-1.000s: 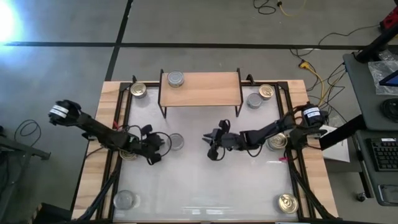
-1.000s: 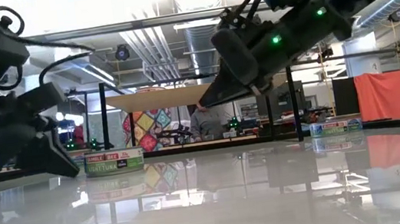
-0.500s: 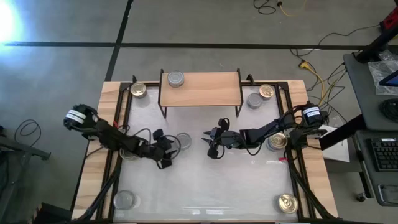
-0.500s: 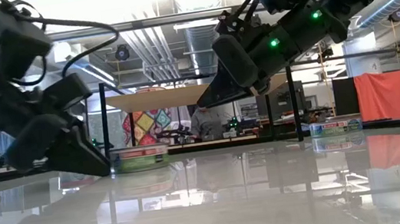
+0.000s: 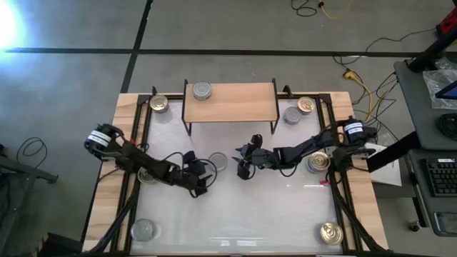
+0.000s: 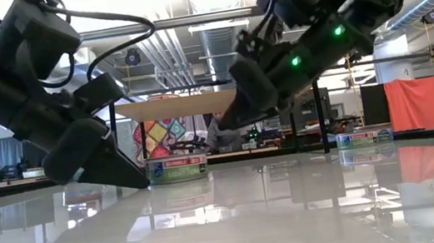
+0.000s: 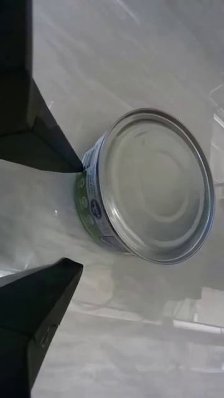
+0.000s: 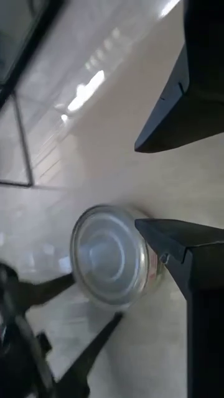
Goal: Stack canned seafood by type on shelf
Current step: Put the green tuna can on the shelf
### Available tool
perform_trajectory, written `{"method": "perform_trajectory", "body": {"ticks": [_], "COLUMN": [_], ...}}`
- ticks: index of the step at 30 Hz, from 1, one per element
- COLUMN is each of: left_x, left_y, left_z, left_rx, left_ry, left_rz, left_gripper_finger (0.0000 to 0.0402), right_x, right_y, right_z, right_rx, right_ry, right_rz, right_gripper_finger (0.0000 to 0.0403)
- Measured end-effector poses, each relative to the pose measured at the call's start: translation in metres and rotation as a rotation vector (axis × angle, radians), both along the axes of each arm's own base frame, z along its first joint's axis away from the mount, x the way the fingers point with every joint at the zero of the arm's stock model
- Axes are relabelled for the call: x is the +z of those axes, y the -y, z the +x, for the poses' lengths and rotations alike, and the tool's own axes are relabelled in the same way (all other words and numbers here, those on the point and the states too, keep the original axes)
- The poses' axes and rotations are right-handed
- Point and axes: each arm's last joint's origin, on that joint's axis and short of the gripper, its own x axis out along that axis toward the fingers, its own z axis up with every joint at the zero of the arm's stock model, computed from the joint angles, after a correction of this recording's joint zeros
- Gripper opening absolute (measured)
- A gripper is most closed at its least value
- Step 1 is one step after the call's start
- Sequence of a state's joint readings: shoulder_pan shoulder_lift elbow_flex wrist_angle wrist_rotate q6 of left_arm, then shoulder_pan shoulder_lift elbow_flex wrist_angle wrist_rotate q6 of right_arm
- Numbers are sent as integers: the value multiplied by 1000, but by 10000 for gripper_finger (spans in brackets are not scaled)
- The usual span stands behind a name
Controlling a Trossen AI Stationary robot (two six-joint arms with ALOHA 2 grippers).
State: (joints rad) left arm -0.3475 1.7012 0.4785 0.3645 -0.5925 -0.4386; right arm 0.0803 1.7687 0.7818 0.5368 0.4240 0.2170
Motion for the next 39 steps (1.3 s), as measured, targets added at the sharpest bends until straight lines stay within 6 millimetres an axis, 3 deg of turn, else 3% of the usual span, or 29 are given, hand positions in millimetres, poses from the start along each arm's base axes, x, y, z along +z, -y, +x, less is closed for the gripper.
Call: {"method": "perform_trajectory", "body": {"ticks": [11,18,27,39], "left_x": [0,-4,-17,-31], "left_y": [0,-1,-4,-3], "left_z": [-1,3,18,32], "left_rx": [24,25,40,-2], "left_ry": [8,39,169,297], "left_rz": [16,50,64,106], "left_gripper_finger": [319,361,370,370], "right_x": [-22,-22,-24,-26], "right_y": [1,14,20,16], "right_z": [10,12,14,15], "right_rx": [-22,-170,-208,-97], "right_ry": [-47,-32,-27,-30], "right_rz": [24,-23,-12,87], "right_gripper_finger": [197,199,195,187]}}
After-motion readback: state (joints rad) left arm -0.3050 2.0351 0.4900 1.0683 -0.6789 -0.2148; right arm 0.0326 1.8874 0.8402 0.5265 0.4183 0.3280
